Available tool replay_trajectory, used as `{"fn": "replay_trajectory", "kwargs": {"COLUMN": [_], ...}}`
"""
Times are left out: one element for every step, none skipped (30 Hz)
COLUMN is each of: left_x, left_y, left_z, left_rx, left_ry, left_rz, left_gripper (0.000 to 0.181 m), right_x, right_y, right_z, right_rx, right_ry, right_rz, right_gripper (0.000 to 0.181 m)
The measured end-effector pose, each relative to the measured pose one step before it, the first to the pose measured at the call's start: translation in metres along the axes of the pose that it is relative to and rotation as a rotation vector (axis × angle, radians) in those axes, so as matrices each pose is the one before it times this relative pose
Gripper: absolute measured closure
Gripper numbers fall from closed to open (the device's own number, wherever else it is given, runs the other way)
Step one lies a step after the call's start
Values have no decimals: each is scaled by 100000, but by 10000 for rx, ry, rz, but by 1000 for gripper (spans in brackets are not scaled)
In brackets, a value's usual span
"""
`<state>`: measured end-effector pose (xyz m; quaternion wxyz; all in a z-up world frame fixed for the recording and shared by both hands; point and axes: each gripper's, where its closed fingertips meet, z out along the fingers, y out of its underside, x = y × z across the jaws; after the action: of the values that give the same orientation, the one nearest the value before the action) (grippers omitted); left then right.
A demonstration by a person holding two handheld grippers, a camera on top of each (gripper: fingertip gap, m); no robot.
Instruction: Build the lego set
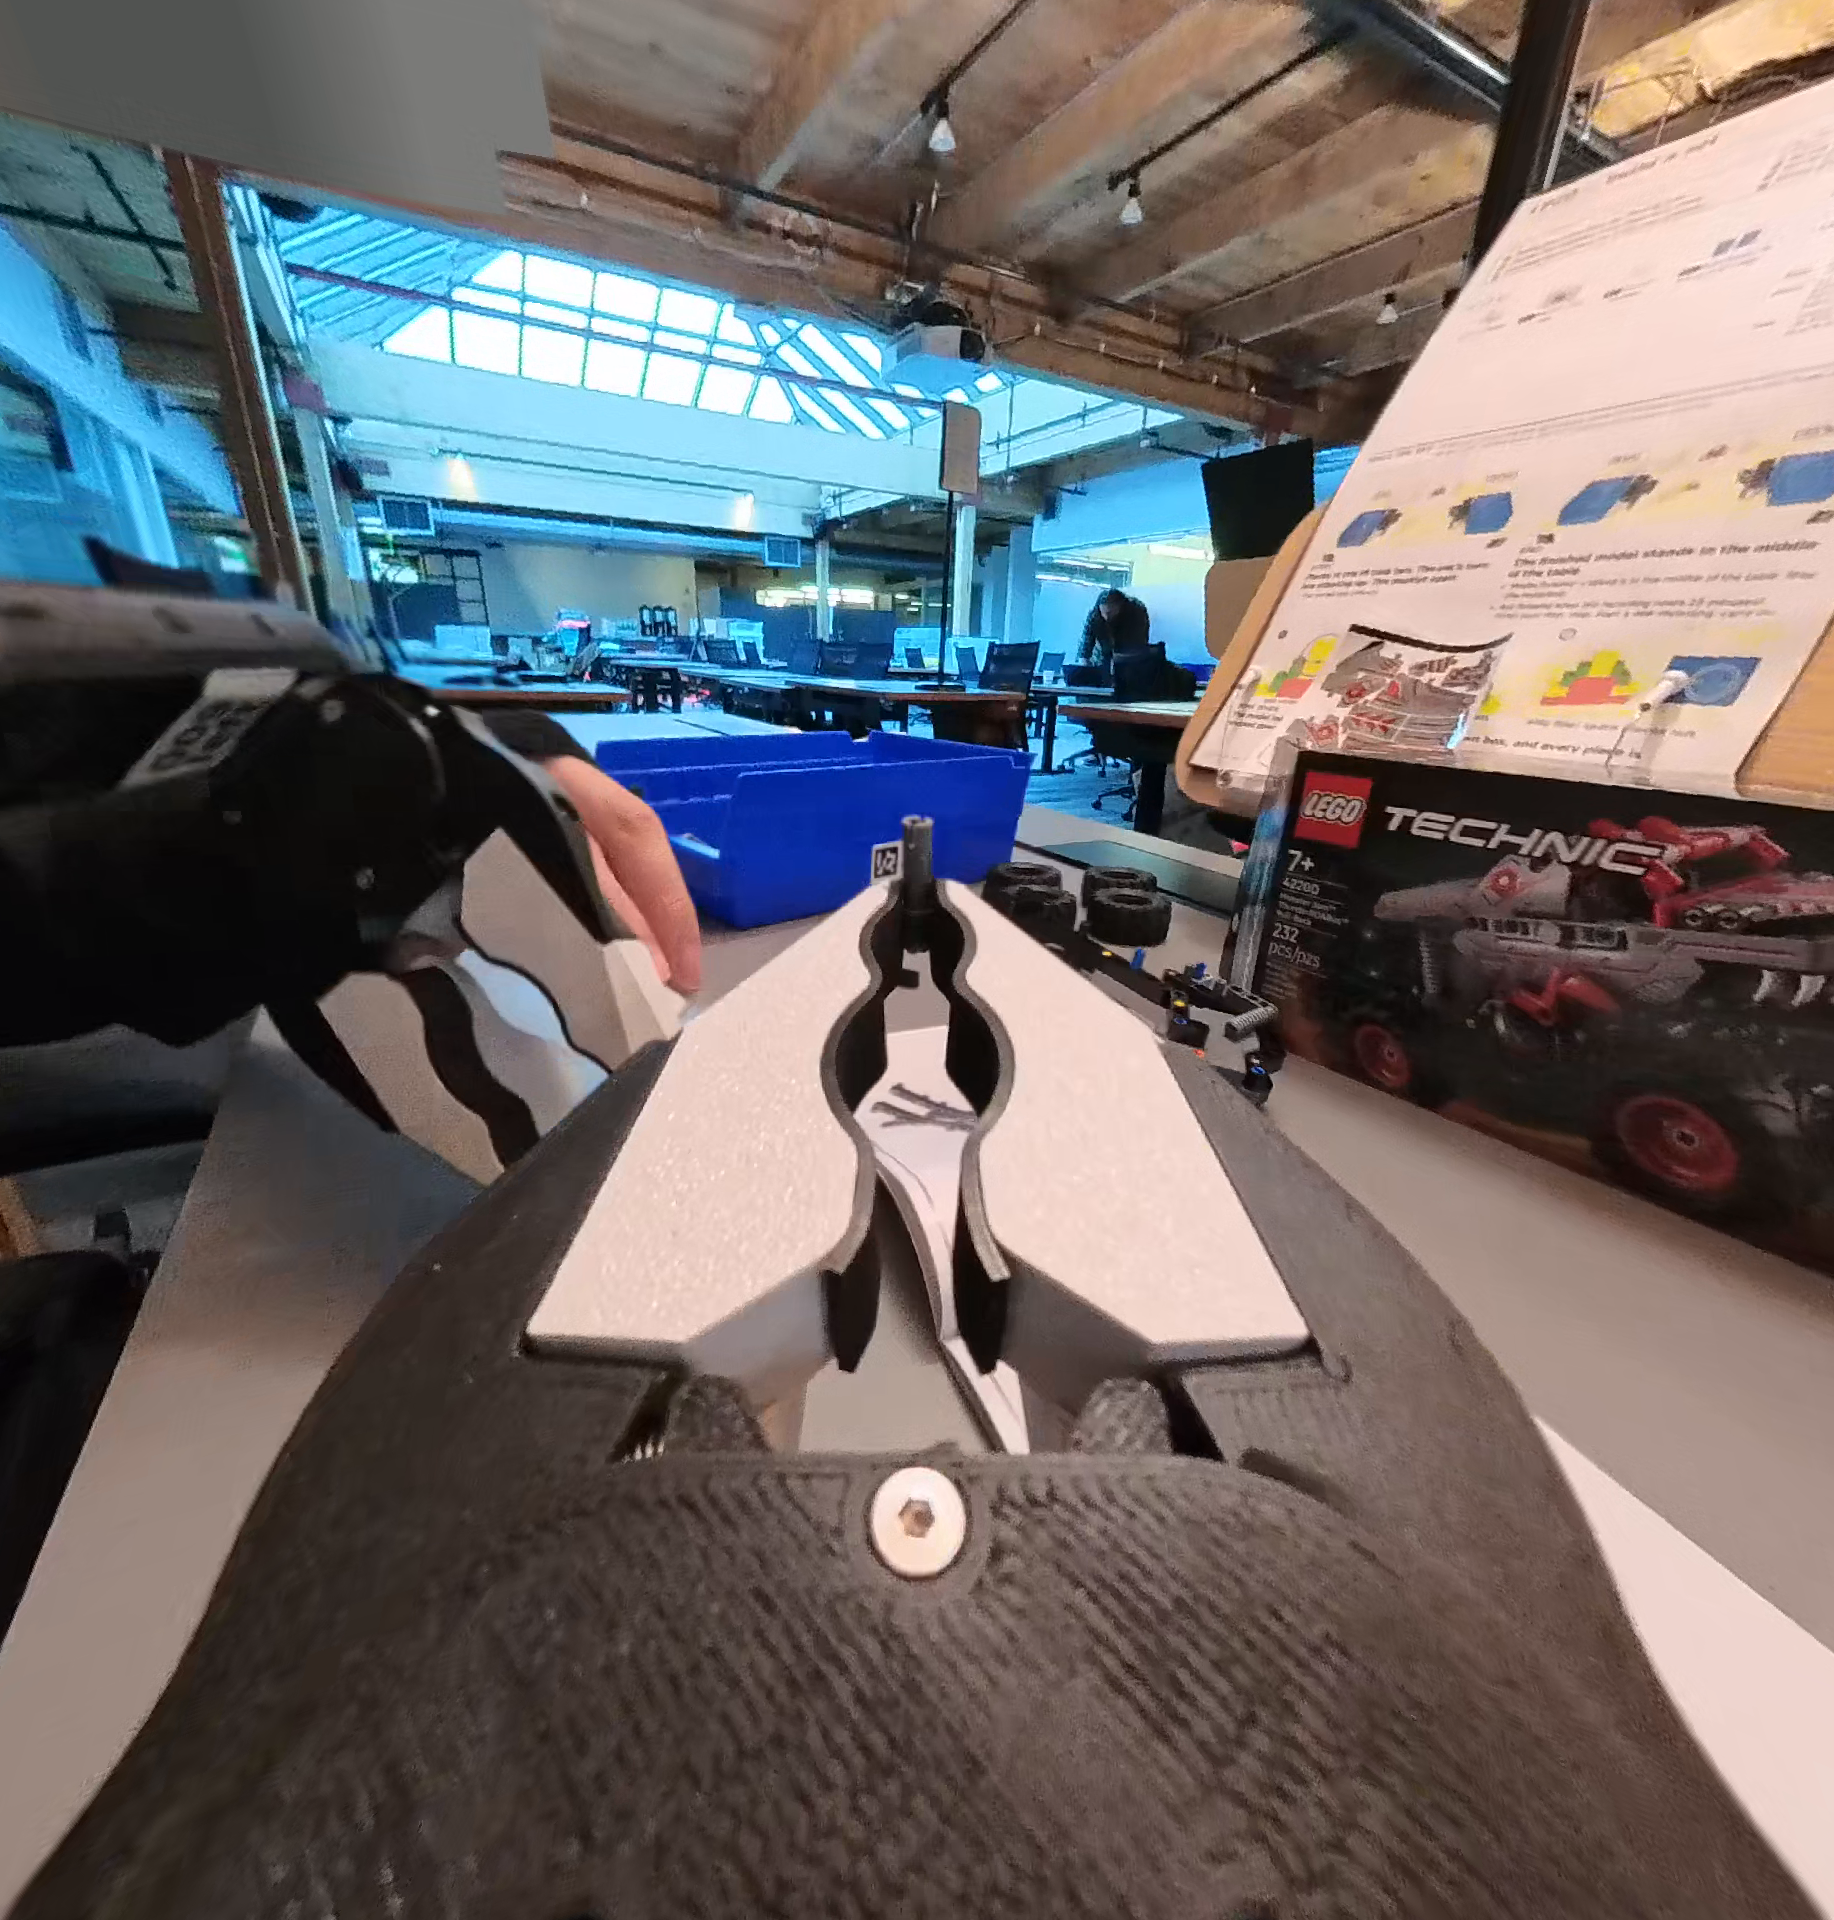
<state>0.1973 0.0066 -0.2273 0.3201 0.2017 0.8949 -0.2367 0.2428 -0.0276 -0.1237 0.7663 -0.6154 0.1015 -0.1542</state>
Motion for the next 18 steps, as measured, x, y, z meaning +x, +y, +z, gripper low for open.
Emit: {"fn": "replay_trajectory", "kwargs": {"left_x": [67, 153, 140, 114, -11, 51, 65, -14, -110, -76, -99, -186, -213, -88, -90, -213, -107, -38], "left_y": [416, 284, 169, -20, -79, 10, 85, 98, 32, -60, -44, 79, 132, 0, -36, -56, -181, -274], "left_z": [442, 441, 466, 428, 349, 276, 208, 172, 134, 107, 104, 140, 134, 53, 5, -44, -102, -176], "left_rx": [-458, -333, -235, -71, 13, -12, -42, -44, 16, 91, 113, 35, -8, 80, 88, 94, 176, 239], "left_ry": [-262, -92, 11, 68, 45, 124, 158, 125, 66, 88, 72, -28, -91, -24, 12, -18, 123, 256], "left_rz": [594, 429, 150, -46, -146, -141, -111, -153, -219, -246, -273, -337, -289, -218, -227, -278, -324, -464], "left_gripper": [146, 146, 146, 150, 156, 161, 166, 169, 169, 170, 170, 170, 170, 170, 171, 171, 171, 171], "right_x": [-210, -212, -206, -144, -20, -61, -67, 5, 14, -9, 8, 86, 78, 94, 79, 51, 64, 110], "right_y": [168, 188, 90, -15, -69, -92, -67, -75, -90, -82, -49, -59, -63, -80, -94, -117, -79, -56], "right_z": [190, 157, 77, -17, -61, -73, -92, -101, -84, -64, -47, -40, -69, -78, -86, -93, -82, -70], "right_rx": [-115, -141, -71, 10, 55, 61, 50, 47, 59, 63, 41, 44, 53, 61, 68, 88, 64, 38], "right_ry": [-116, -125, -110, -65, 14, -15, -33, 17, 22, -8, -23, 12, 18, 30, 25, 6, 17, 31], "right_rz": [-89, -45, -63, -64, -36, -24, -4, 0, -9, 0, 37, 54, 32, 11, 15, 25, 14, -4], "right_gripper": [180, 180, 180, 180, 180, 180, 180, 180, 180, 180, 180, 180, 180, 180, 180, 180, 180, 179]}}
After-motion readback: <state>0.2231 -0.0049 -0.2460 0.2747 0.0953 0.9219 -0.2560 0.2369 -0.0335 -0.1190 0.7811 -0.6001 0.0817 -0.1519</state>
